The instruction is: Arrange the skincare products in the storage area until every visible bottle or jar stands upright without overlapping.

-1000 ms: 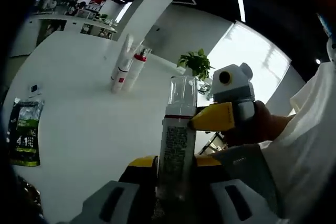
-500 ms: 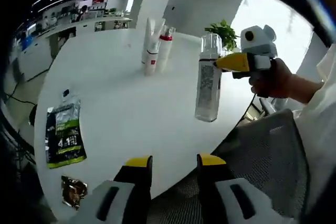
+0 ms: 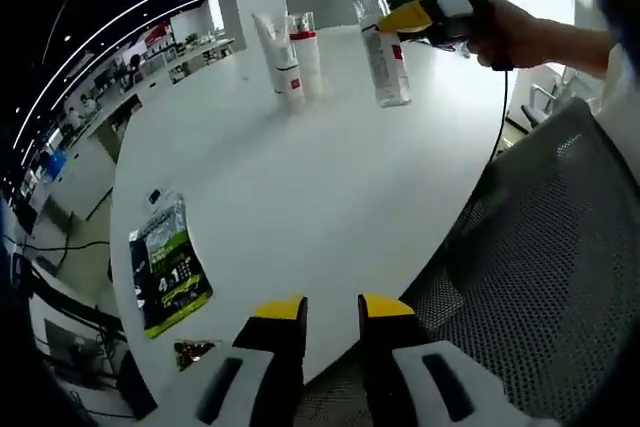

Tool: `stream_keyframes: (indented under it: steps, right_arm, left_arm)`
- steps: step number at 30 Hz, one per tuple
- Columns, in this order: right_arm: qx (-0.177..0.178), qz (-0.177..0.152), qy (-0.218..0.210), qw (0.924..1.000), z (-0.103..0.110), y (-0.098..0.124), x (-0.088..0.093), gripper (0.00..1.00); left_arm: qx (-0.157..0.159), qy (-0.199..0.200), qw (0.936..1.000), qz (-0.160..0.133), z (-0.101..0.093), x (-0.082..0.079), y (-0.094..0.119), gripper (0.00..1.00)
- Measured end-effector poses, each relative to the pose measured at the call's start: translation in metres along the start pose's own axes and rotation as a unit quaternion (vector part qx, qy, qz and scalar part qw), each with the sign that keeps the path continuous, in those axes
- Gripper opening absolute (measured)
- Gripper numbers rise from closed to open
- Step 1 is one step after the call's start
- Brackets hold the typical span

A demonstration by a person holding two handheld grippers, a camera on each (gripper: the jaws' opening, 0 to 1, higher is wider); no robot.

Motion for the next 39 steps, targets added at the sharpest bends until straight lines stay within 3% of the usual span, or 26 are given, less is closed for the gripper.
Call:
stream_keyframes:
  steps: [6, 12, 19, 23, 28, 39]
  right_arm:
    - [0.028, 0.001, 0.012, 0.9995, -0.022, -0.003, -0.004, 0.20]
    - [0.035, -0.010, 0.013, 0.9993, -0.027, -0.012, -0.017, 0.20]
    - [0.045, -0.012, 0.051, 0.9976, -0.037, -0.017, -0.020, 0.20]
    - [0.058, 0.003, 0.074, 0.9955, -0.050, -0.020, -0.019, 0.20]
    - [0.068, 0.003, 0.113, 0.9913, -0.056, -0.026, -0.027, 0.20]
    - [0.095, 0.004, 0.211, 0.9728, -0.082, -0.042, -0.051, 0.20]
  left_arm:
    - [0.015, -0.013, 0.9996, 0.019, -0.004, 0.006, -0.002, 0.21]
    - [0.018, -0.015, 0.9993, 0.028, -0.004, 0.009, -0.003, 0.21]
    - [0.019, -0.017, 0.9991, 0.034, -0.004, 0.010, -0.004, 0.21]
    - [0.009, -0.015, 0.9994, 0.031, 0.000, 0.011, -0.004, 0.21]
    - [0.004, -0.014, 0.9994, 0.033, 0.001, 0.012, -0.004, 0.21]
    - [0.003, -0.010, 0.9992, 0.038, 0.001, 0.014, -0.005, 0.21]
Point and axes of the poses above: the point that each gripper's makers call its tool centre point, and the gripper's own axes: y roughly backward along the fingers, z roughly to its left, x roughly out of its underside, the point moved 3 cm from there along y, roughly backward along the fingers, and after that the axes turned 12 degrees about -y, right-handed, at the moved point
